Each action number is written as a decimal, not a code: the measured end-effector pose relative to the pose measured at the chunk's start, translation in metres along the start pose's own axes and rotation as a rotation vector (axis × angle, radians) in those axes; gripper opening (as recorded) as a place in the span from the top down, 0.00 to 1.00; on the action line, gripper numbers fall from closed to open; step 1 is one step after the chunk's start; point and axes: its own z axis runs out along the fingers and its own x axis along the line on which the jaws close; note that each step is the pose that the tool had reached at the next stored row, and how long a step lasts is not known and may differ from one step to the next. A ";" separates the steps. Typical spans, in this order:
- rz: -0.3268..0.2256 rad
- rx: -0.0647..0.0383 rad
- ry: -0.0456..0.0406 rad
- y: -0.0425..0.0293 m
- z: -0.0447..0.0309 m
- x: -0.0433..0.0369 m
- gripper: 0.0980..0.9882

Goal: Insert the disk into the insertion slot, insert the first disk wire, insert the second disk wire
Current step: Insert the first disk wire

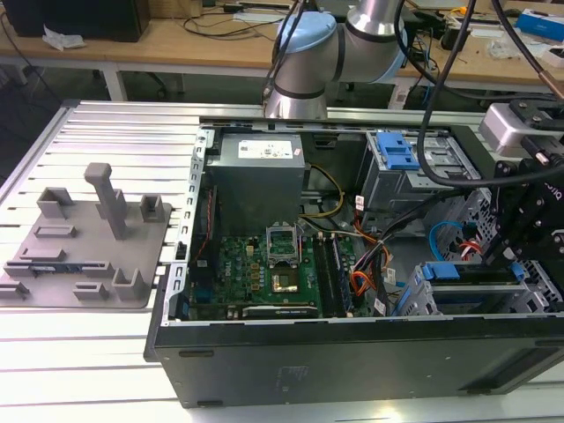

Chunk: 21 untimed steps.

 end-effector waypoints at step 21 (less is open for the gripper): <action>-0.001 0.000 0.0001 0.0010 -0.0146 0.0008 0.64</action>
